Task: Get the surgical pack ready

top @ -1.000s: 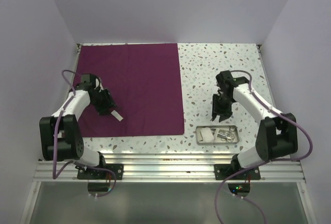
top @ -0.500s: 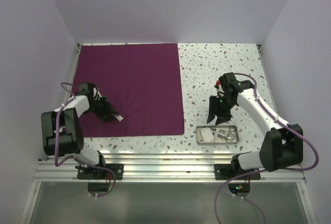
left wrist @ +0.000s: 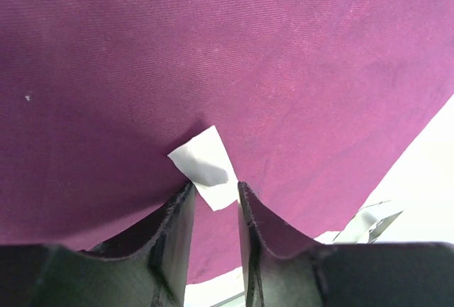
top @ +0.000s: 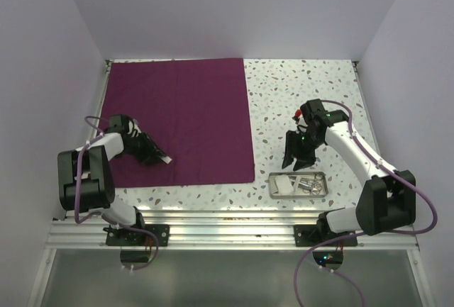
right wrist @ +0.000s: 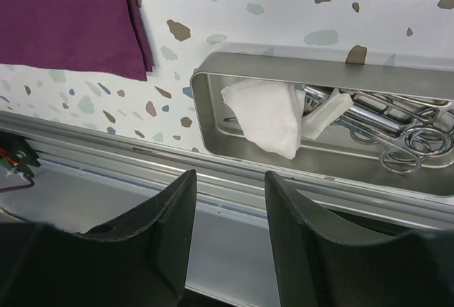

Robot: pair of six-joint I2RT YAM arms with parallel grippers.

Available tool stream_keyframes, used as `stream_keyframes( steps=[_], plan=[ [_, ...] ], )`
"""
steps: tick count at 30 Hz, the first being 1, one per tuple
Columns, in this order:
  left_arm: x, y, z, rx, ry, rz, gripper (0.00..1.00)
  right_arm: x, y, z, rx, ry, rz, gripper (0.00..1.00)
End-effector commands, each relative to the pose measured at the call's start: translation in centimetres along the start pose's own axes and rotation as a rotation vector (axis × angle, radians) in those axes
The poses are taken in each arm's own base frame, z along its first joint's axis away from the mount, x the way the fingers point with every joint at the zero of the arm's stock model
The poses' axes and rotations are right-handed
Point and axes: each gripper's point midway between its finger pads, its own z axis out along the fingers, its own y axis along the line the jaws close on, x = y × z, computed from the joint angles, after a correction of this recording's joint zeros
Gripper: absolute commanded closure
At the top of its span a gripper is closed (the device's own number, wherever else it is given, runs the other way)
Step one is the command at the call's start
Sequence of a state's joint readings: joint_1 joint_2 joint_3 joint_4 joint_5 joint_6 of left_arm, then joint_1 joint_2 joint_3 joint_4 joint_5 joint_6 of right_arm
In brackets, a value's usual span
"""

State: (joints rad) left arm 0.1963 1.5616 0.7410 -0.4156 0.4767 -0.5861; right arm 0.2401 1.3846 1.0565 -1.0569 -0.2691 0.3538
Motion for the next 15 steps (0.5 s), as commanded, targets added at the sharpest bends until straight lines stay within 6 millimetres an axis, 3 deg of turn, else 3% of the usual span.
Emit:
stream_keyframes(
  steps=[1, 5, 15],
  plan=[
    [-0.9, 0.1, 0.5, 0.011, -0.032, 0.005, 0.66, -0.3, 0.7, -0.5, -0.042, -0.025, -0.025, 0.53],
    [-1.4, -0.2, 0.5, 0.01, -0.041, 0.017, 0.71, -0.4, 1.0, -0.4, -0.055, -0.024, -0.016, 0.53],
    [-2.0, -0.2, 0.4, -0.004, -0.052, 0.035, 0.96, -0.3, 1.6, 0.1, -0.074, -0.018, -0.006, 0.53]
  ],
)
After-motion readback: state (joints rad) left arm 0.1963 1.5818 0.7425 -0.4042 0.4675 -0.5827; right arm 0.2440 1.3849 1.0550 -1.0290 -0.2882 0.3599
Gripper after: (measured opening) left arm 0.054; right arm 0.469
